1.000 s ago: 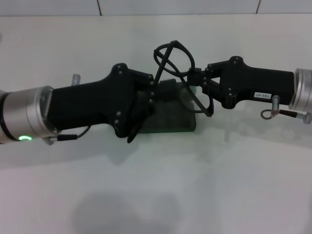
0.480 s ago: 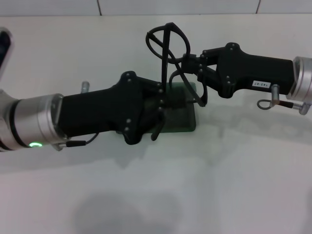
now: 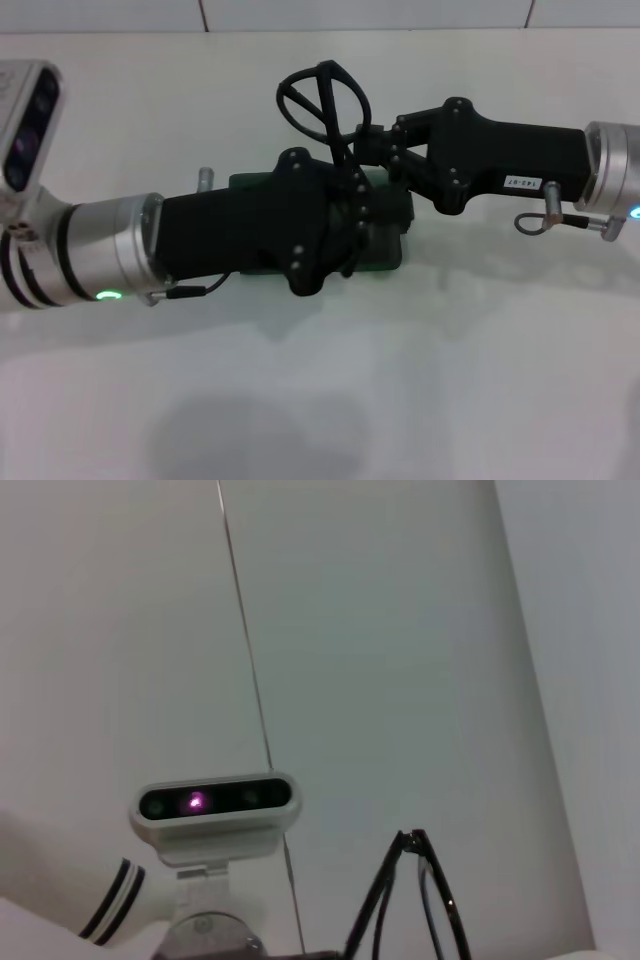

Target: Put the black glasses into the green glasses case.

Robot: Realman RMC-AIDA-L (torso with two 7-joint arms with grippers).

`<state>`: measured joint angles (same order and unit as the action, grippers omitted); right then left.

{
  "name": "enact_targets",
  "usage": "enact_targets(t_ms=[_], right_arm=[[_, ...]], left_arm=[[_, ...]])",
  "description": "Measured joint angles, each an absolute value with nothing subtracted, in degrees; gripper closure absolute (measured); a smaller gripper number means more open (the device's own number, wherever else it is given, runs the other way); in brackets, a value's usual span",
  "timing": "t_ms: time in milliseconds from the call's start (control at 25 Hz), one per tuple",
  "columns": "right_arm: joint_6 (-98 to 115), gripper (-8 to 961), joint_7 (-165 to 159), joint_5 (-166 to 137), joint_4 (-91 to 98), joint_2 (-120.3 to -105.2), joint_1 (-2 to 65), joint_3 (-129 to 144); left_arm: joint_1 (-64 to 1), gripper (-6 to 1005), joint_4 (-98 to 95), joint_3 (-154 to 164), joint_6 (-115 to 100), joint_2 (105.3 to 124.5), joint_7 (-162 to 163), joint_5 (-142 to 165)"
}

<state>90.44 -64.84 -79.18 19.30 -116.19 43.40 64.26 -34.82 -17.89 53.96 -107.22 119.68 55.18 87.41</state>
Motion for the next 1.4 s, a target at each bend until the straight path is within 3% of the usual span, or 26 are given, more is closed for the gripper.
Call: enact_targets(t_ms=[1040,1400], right_arm=[[91.2,893,-65.4,-76.9,19.5,-116.19,42.8,66.7],[84.5,892,-66.2,-81.4,22.6,-115.49,43.2,66.8]], left_arm=[[-36.1,1000,-16.7,54.0,-105.8,119.88,52.9,87.3],[-28.7,1000,-19.1,53.9,-100.1,118.06,51.6,92.9]])
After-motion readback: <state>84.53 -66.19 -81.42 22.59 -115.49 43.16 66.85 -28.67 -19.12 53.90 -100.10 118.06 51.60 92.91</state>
